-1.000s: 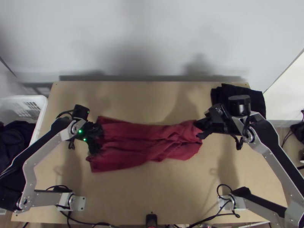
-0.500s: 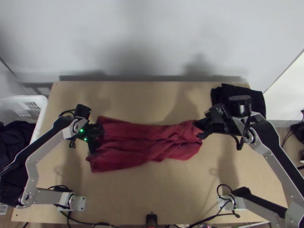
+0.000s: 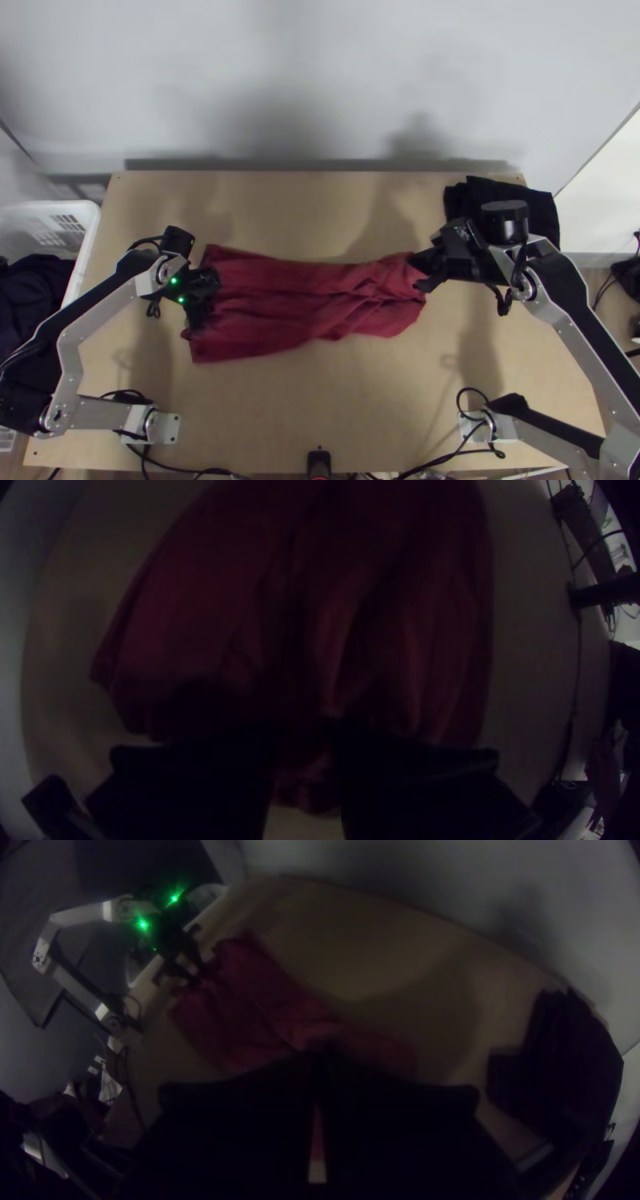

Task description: Fold the t-shirt

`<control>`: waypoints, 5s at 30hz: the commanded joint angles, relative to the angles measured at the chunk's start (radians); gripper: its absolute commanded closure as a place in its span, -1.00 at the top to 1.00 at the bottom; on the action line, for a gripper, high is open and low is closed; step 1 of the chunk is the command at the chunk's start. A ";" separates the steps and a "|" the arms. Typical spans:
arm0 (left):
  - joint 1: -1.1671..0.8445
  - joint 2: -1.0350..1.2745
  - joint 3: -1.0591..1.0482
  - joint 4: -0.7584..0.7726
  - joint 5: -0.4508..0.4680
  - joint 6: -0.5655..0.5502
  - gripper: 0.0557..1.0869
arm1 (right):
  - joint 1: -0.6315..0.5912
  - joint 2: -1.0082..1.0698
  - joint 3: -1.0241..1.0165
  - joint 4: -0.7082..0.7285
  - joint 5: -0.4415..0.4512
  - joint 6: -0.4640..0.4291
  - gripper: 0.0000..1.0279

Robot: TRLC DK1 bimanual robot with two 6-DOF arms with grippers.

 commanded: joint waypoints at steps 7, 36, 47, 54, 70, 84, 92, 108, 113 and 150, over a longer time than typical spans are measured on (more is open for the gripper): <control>0.018 -0.021 0.021 0.010 0.012 -0.035 -0.92 | 0.000 0.001 -0.002 0.000 0.000 0.000 -0.95; 0.482 -0.470 0.567 -0.308 0.204 -0.348 -0.92 | -0.099 -0.068 0.391 -0.202 0.014 0.021 -0.95; 0.503 -0.708 0.602 -0.197 0.202 -0.496 -0.92 | -0.180 -0.227 0.581 -0.242 0.012 0.053 -0.95; 0.459 -0.837 0.610 -0.030 0.208 -0.661 -0.92 | -0.215 -0.281 0.745 -0.219 0.011 0.075 -0.95; 0.466 -1.230 0.509 -0.190 0.205 -0.756 -0.92 | -0.306 -0.611 0.468 -0.227 -0.054 0.176 -0.95; 0.368 -0.831 -0.151 0.490 0.162 -0.616 -0.92 | -0.309 -0.189 -0.157 0.401 0.031 -0.022 -0.95; 0.061 -0.354 -0.054 0.697 -0.099 -0.507 -0.92 | -0.289 0.354 0.118 0.464 0.064 -0.069 -0.95; 0.068 0.355 0.512 0.608 -0.180 -0.541 -0.92 | -0.249 0.870 0.762 0.252 0.175 -0.143 -0.95; 0.069 0.379 0.515 0.545 -0.214 -0.538 -0.92 | -0.246 0.989 0.827 0.112 0.181 -0.201 -0.95; 0.015 -0.320 -0.223 0.410 -0.195 -0.460 -0.92 | -0.293 0.365 -0.063 0.146 0.201 -0.263 -0.95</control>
